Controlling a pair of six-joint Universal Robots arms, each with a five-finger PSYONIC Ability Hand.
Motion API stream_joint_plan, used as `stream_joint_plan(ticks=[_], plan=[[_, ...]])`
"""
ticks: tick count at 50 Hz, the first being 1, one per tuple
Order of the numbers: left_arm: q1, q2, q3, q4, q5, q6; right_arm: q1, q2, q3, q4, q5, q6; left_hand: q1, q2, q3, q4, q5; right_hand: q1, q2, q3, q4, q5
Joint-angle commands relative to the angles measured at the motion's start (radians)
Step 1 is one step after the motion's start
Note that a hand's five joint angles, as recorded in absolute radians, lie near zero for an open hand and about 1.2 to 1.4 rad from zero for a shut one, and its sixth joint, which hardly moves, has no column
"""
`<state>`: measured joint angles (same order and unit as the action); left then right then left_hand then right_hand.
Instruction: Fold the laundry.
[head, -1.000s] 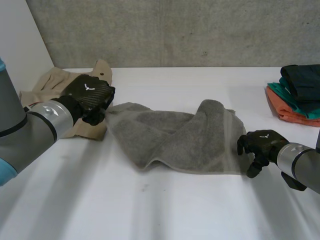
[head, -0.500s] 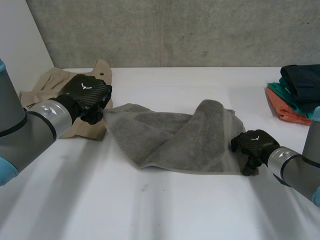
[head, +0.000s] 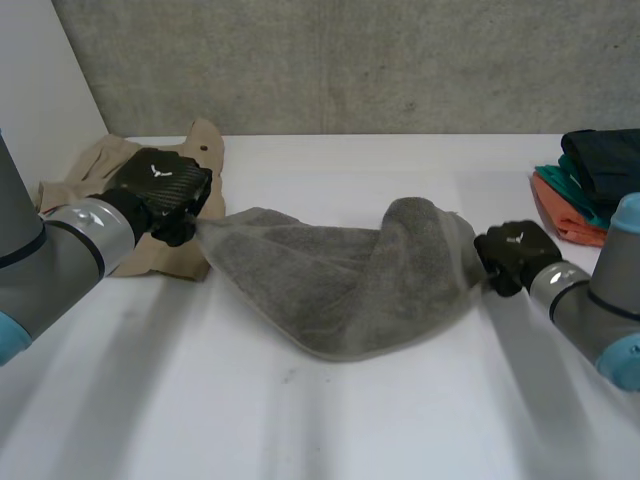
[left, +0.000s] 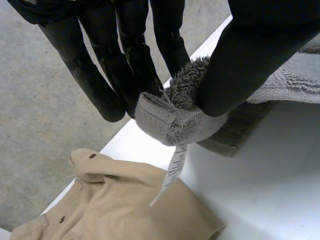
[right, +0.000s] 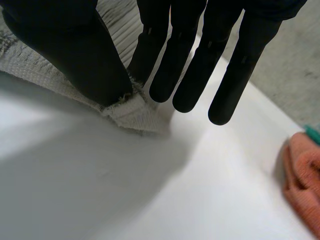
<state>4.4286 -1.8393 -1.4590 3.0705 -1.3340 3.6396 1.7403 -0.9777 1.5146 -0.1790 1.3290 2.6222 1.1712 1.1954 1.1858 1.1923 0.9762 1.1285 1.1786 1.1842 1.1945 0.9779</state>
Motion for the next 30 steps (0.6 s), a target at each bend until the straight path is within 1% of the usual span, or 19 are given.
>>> stream_joint_plan(ticks=[1, 5, 6, 9, 10, 13, 14, 17, 18, 20, 22, 24, 25, 28, 30], plan=[[0.032, -0.014, 0.087, 0.017, -0.031, -0.004, -0.008, -0.074, -0.16, 0.032, 0.002, 0.073, 0.225, 0.201, 0.21, 0.204, 0.246, 0.268, 0.218, 0.212, 0.202, 0.244], [0.049, 0.015, 0.166, 0.001, -0.094, -0.079, -0.039, -0.179, -0.27, 0.133, 0.024, 0.119, 0.225, 0.201, 0.21, 0.204, 0.246, 0.268, 0.218, 0.212, 0.202, 0.244], [0.054, 0.061, 0.186, -0.007, -0.12, -0.119, -0.056, -0.237, -0.322, 0.212, 0.027, 0.122, 0.225, 0.201, 0.21, 0.204, 0.246, 0.268, 0.218, 0.212, 0.202, 0.244], [0.064, 0.145, 0.2, -0.016, -0.137, -0.16, -0.079, -0.309, -0.401, 0.389, 0.018, 0.108, 0.225, 0.201, 0.21, 0.204, 0.246, 0.268, 0.218, 0.212, 0.202, 0.244], [0.084, 0.199, 0.201, -0.03, -0.137, -0.182, -0.102, -0.335, -0.459, 0.511, 0.004, 0.092, 0.225, 0.201, 0.21, 0.204, 0.246, 0.268, 0.218, 0.212, 0.202, 0.244], [0.107, 0.267, 0.19, -0.077, -0.12, -0.199, -0.142, -0.355, -0.548, 0.691, -0.02, 0.044, 0.225, 0.201, 0.21, 0.204, 0.246, 0.268, 0.218, 0.212, 0.202, 0.244], [0.118, 0.302, 0.178, -0.111, -0.101, -0.2, -0.163, -0.358, -0.594, 0.816, -0.025, 0.0, 0.225, 0.201, 0.21, 0.204, 0.246, 0.268, 0.218, 0.212, 0.202, 0.244], [0.126, 0.318, 0.158, -0.166, -0.067, -0.196, -0.185, -0.349, -0.637, 0.967, -0.028, -0.068, 0.225, 0.201, 0.21, 0.204, 0.246, 0.268, 0.218, 0.212, 0.202, 0.244], [0.129, 0.308, 0.148, -0.205, -0.051, -0.191, -0.191, -0.339, -0.643, 1.056, -0.028, -0.118, 0.225, 0.201, 0.21, 0.204, 0.246, 0.268, 0.218, 0.212, 0.202, 0.244], [0.127, 0.287, 0.135, -0.234, -0.047, -0.187, -0.191, -0.326, -0.639, 1.13, -0.03, -0.161, 0.225, 0.201, 0.21, 0.204, 0.246, 0.268, 0.218, 0.212, 0.202, 0.244], [0.123, 0.231, 0.126, -0.271, -0.056, -0.173, -0.186, -0.302, -0.622, 1.17, -0.027, -0.21, 0.225, 0.201, 0.21, 0.204, 0.246, 0.268, 0.218, 0.212, 0.202, 0.244], [0.121, 0.172, 0.128, -0.283, -0.068, -0.158, -0.176, -0.28, -0.607, 1.164, -0.025, -0.225, 0.225, 0.201, 0.21, 0.204, 0.246, 0.268, 0.218, 0.212, 0.202, 0.244], [0.118, 0.111, 0.132, -0.285, -0.085, -0.139, -0.162, -0.26, -0.597, 1.147, -0.024, -0.222, 0.225, 0.201, 0.21, 0.204, 0.246, 0.268, 0.218, 0.212, 0.202, 0.244], [0.112, 0.016, 0.154, -0.274, -0.109, -0.108, -0.144, -0.216, -0.591, 1.087, -0.021, -0.205, 0.225, 0.201, 0.21, 0.204, 0.246, 0.268, 0.218, 0.212, 0.202, 0.244], [0.103, -0.078, 0.215, -0.248, -0.139, -0.082, -0.117, -0.17, -0.603, 0.991, -0.01, -0.171, 0.225, 0.201, 0.21, 0.204, 0.246, 0.268, 0.218, 0.212, 0.202, 0.244]])
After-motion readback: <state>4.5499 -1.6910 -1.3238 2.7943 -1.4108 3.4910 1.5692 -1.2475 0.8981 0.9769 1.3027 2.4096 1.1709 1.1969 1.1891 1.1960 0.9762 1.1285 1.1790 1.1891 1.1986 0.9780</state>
